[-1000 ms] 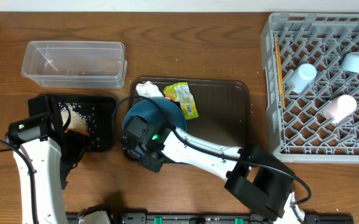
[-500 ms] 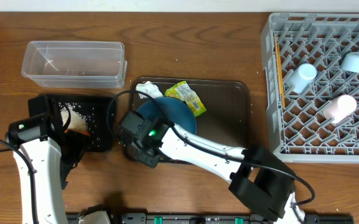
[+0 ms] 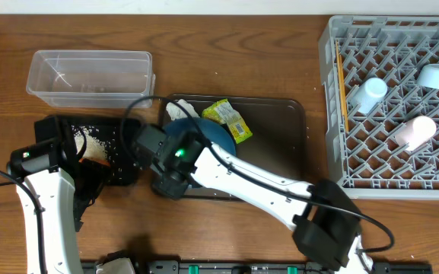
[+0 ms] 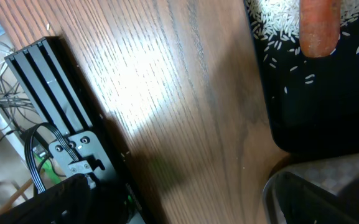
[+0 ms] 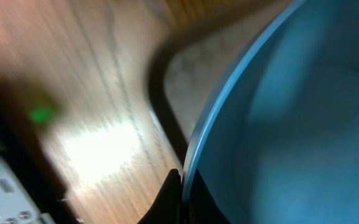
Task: Sort waste into correct bins and load items into the dishwasher rack
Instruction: 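Lift the blue plate and carry it right to the dish rack, then lower the blue plate into the rack and open the right gripper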
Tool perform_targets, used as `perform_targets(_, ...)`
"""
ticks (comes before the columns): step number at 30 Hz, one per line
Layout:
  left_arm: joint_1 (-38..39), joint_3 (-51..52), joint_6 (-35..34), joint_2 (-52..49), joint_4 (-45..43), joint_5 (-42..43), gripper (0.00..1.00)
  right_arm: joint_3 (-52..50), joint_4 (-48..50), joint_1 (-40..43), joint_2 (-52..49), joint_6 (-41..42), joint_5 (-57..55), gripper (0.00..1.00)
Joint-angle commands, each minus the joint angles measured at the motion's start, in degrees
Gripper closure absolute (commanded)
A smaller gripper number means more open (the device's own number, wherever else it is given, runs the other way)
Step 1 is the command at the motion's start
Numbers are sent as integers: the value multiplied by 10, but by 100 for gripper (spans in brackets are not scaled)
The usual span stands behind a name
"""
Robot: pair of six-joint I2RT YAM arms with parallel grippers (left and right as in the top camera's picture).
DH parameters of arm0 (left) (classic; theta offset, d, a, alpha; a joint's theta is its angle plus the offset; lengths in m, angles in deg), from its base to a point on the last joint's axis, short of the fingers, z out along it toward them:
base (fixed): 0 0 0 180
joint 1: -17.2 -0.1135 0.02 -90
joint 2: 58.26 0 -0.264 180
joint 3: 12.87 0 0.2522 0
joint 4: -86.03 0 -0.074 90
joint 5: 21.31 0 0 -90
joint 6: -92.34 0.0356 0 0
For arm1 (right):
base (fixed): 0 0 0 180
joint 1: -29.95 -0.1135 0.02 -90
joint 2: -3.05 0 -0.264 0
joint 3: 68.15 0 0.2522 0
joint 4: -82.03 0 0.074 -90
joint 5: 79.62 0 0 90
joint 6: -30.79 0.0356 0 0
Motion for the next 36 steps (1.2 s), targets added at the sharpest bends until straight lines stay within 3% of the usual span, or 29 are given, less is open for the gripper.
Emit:
perform_targets(1,-3,-5,-10,-2,3,-13,2,30,-10,18,59,36,12,99)
perform_targets(6,-3,-5,-10,-2,3,-13,2,30,-25,73,123,75,38,99)
perform_targets(12,-3,-5,-10,-2,3,-14,2,30,-74,204,199,78,109,99)
perform_targets(22,-3,-5,-10,-2,3,-13,2,30,-196,527,283,12,224,99)
perform_targets(28,-3,-5,-10,-2,3,-13,2,30,-197,723,293,-24,341,99)
perform_targets(32,-3,-5,-10,-2,3,-13,2,19,-181,858,289,-103,437,99)
perform_targets(36,-3,-5,-10,-2,3,-14,2,-13,-136,948,286,-109,533,99)
